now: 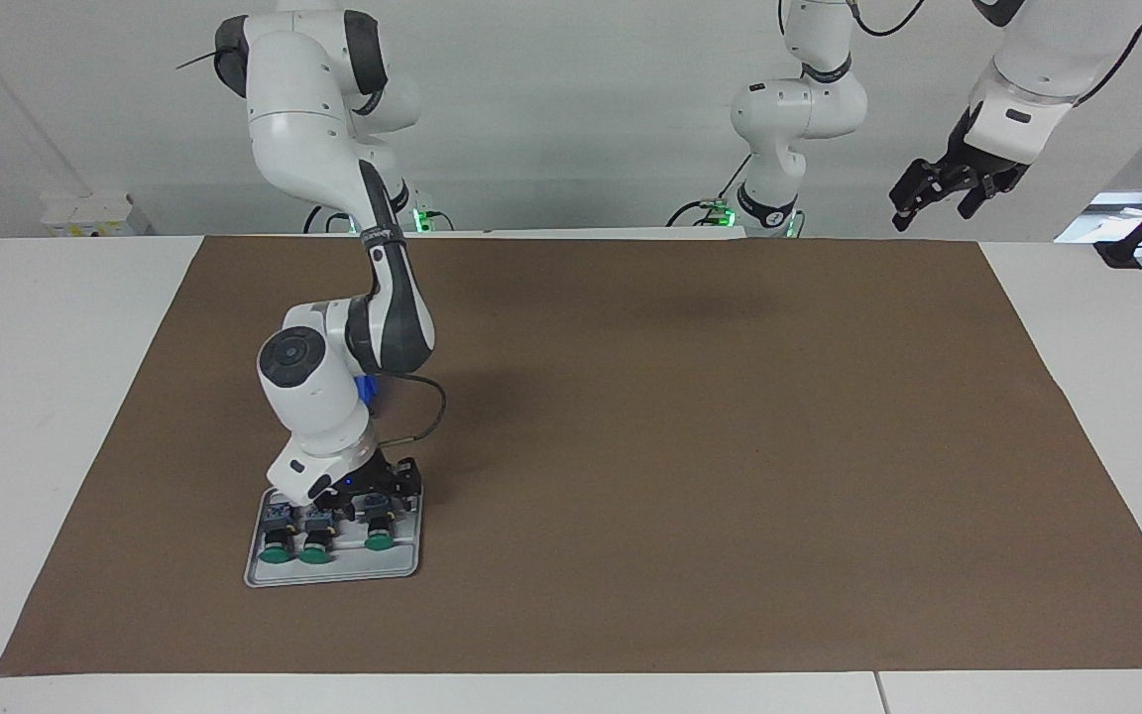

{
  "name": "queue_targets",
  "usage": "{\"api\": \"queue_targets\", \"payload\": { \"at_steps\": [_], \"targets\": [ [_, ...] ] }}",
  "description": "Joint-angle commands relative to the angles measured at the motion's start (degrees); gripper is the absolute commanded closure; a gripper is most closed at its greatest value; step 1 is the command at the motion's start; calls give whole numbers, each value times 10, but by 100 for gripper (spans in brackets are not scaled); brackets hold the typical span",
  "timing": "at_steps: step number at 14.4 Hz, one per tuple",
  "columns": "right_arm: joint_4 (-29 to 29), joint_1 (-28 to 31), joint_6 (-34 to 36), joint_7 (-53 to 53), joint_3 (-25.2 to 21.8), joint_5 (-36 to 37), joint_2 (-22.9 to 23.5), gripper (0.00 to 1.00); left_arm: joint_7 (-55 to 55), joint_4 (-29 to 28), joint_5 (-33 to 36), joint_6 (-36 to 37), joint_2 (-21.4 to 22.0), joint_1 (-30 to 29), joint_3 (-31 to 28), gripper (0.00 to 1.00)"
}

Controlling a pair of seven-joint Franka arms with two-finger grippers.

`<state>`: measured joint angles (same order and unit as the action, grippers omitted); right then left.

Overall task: Place and press button with both arms
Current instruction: 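Reach the right gripper to the metal tray and grasp a button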

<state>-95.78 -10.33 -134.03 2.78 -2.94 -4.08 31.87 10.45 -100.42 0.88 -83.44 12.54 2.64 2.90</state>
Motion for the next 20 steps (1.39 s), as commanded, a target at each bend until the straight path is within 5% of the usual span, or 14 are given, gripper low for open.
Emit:
{"api": "queue_targets", "payload": {
  "at_steps": [1, 5, 9, 13, 20],
  "targets": [
    [-9, 5, -4, 15, 1, -5, -7, 35, 7, -12, 8, -2, 13, 0, -1, 0],
    [-1, 4, 17, 15, 0, 6, -9, 99, 7, -11, 8, -2, 13, 1, -1, 0],
    [98, -11, 167, -33, 0, 21, -20, 100, 6, -9, 8, -4, 13, 2, -1, 0],
    [110, -86, 232, -243, 0, 25, -41, 100, 7, -6, 8, -5, 12, 4, -1, 0],
    [106, -231, 225, -628, 9, 22, -42, 100, 6, -7, 8, -3, 12, 1, -1, 0]
  ]
}}
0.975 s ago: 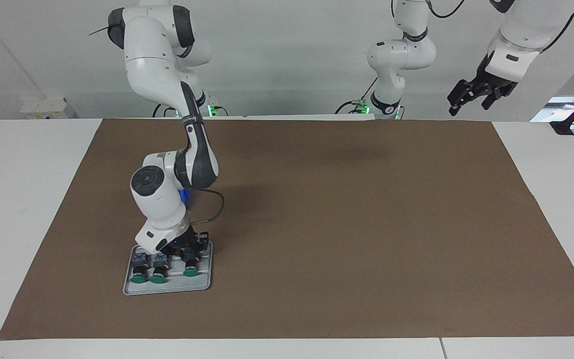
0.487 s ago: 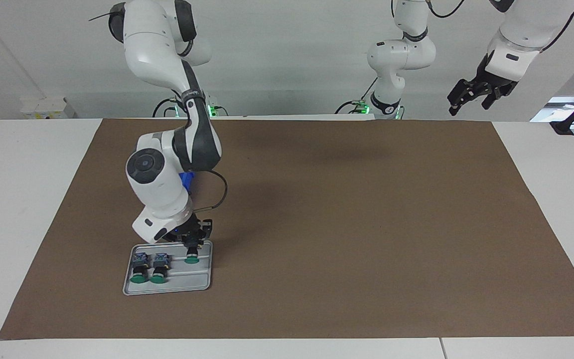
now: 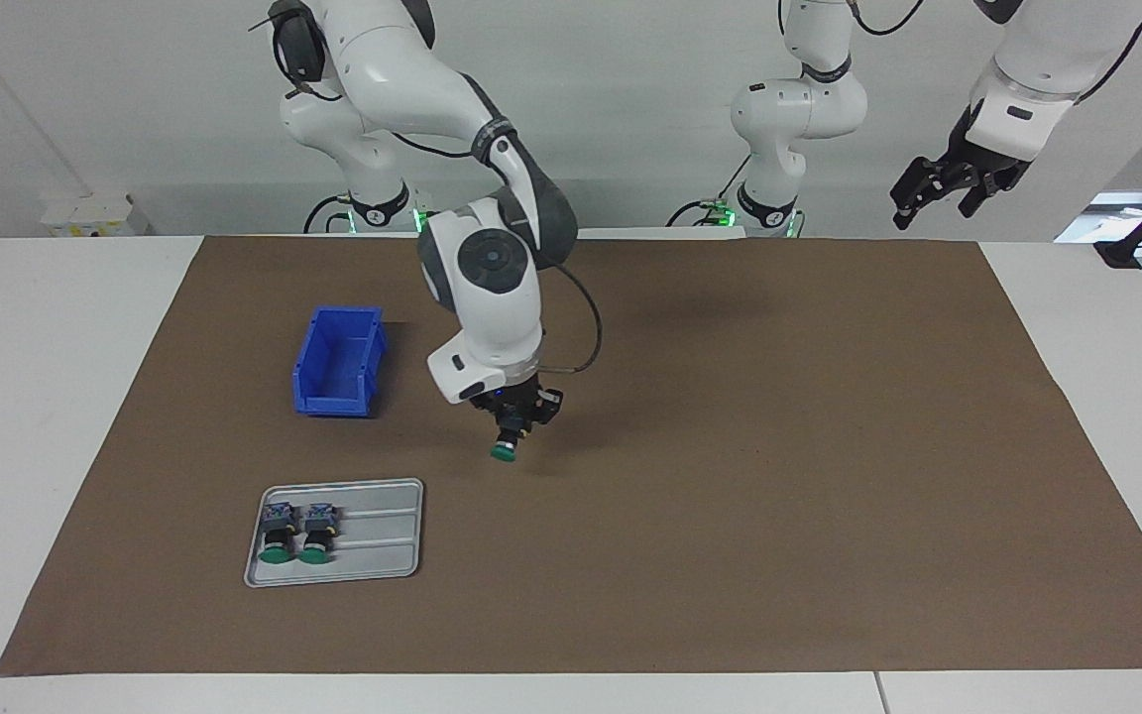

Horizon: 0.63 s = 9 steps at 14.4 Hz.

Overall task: Place and press button with both arms
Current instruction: 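Reach the right gripper to the metal tray and grasp a button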

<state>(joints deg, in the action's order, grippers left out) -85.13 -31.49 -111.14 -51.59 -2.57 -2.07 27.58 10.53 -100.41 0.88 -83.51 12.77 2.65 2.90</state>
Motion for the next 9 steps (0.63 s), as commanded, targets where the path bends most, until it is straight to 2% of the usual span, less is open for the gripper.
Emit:
{"api": "queue_targets", "payload": {
  "at_steps": [1, 3, 5, 9],
  "targets": [
    [0, -45, -6, -145, 6, 3, 4, 100, 6, -7, 8, -2, 9, 1, -1, 0],
    [2, -75, -34, -274, 7, 1, 19, 100, 5, -7, 8, -2, 9, 0, -1, 0],
    [13, -78, -60, -406, 12, 4, 48, 100, 6, -7, 8, -2, 10, -1, -2, 0],
    [18, -95, -92, -581, 21, 6, 84, 95, 7, -10, 8, -2, 10, -2, -3, 0]
  ]
}}
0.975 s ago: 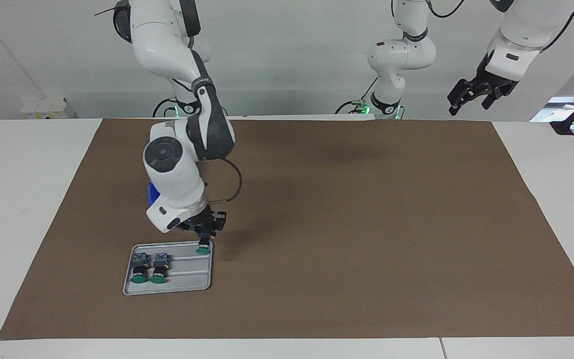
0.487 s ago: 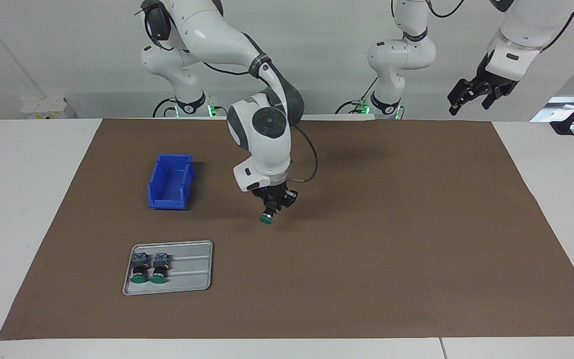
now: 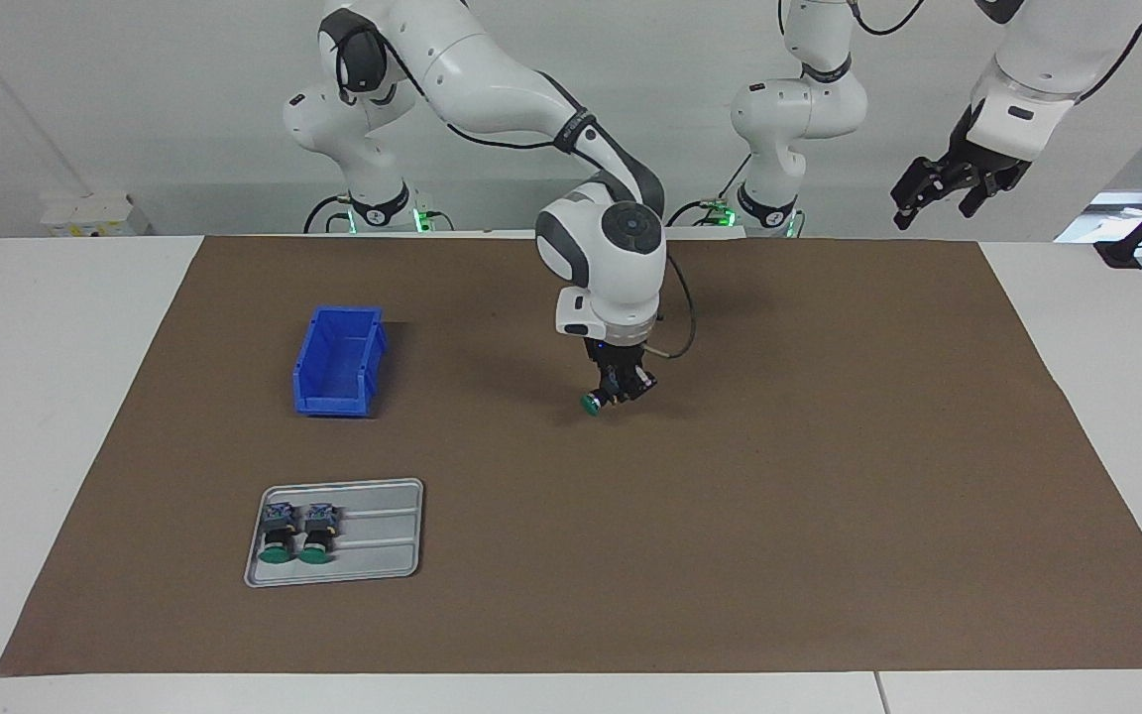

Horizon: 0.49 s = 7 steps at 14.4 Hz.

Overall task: Place and press button with both arms
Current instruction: 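Carry the button with the right gripper and set it mid-table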

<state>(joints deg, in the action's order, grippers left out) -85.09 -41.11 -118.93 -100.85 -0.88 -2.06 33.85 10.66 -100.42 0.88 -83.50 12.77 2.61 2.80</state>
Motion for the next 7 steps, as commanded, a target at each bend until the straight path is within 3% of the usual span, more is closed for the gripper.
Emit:
{"api": "queue_targets", "payload": {
  "at_steps": [1, 7],
  "targets": [
    [17, 2, -34, -141, 4, 8, 23, 93, 6, -11, 8, -2, 11, -1, -2, 0],
    [-3, -14, -61, -207, 4, 11, 31, 90, 7, -12, 8, 0, 11, -2, -3, 0]
  ]
}}
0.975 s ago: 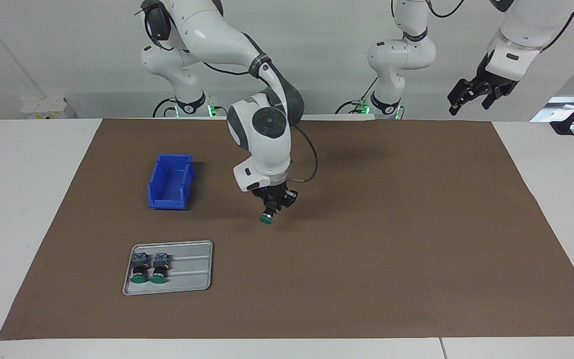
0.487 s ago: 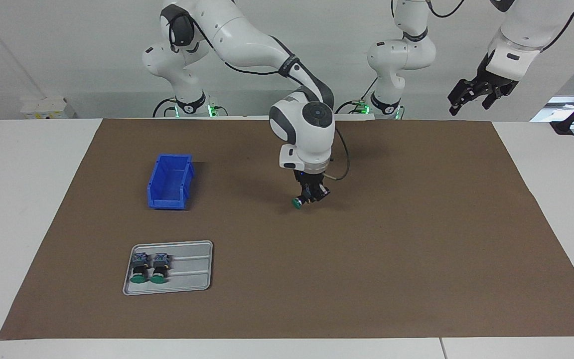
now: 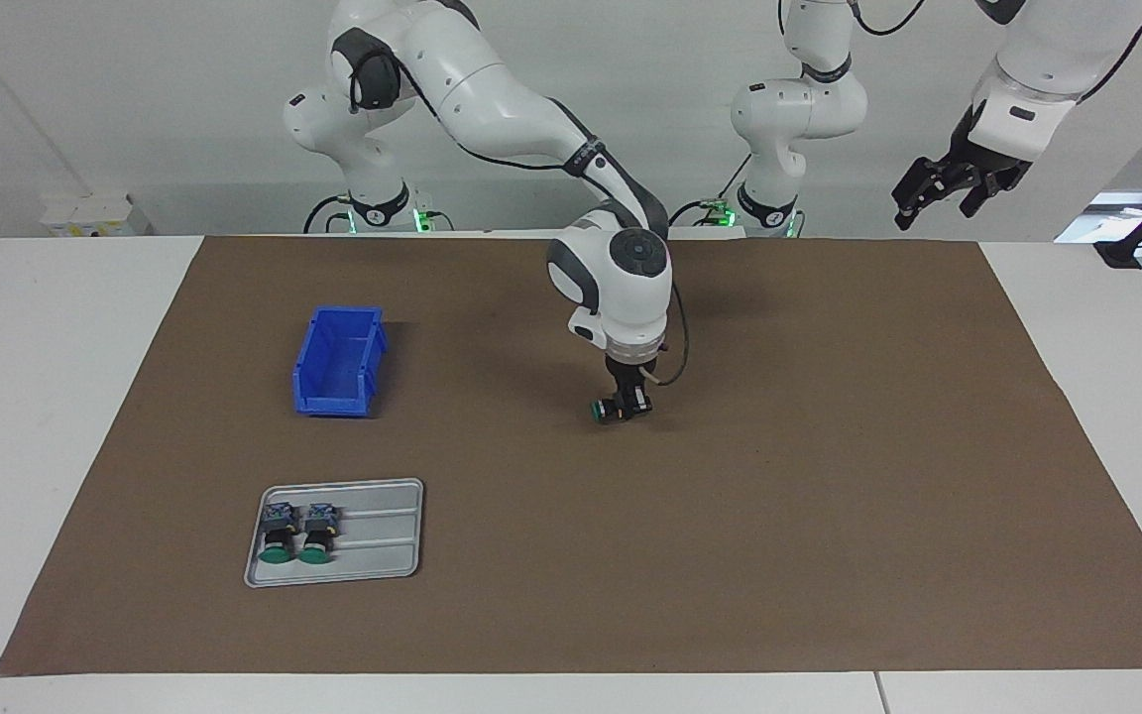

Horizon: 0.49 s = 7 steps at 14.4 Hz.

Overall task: Place and press button with both arms
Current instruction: 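Carry the button with the right gripper and set it mid-table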

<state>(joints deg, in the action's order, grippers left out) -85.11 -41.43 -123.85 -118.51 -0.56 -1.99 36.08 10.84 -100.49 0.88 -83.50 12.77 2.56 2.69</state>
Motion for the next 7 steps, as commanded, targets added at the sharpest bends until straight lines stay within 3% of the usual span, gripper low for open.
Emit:
{"api": "queue_targets", "payload": {
  "at_steps": [1, 3, 4, 5, 6, 7],
  "targets": [
    [-1, -10, -13, -43, 1, 11, 15, 90, 5, -11, 8, 0, 11, -3, -1, 0],
    [-2, -10, -13, -45, 0, 10, 15, 86, 5, -14, 8, 0, 12, -3, -1, 0],
    [-2, -8, -16, -45, 0, 10, 15, 76, 5, -14, 8, 0, 12, -3, -2, 0],
    [-3, -9, -25, -49, 0, 11, 15, 54, 8, -14, 8, 0, 12, -3, -1, 0],
    [-2, -10, -26, -48, 0, 15, 16, 22, 14, -14, 8, 0, 12, -3, -1, 0],
    [5, -8, -22, -45, 0, 33, 17, 5, 15, -14, 8, -1, 12, -3, -1, 0]
  ]
}}
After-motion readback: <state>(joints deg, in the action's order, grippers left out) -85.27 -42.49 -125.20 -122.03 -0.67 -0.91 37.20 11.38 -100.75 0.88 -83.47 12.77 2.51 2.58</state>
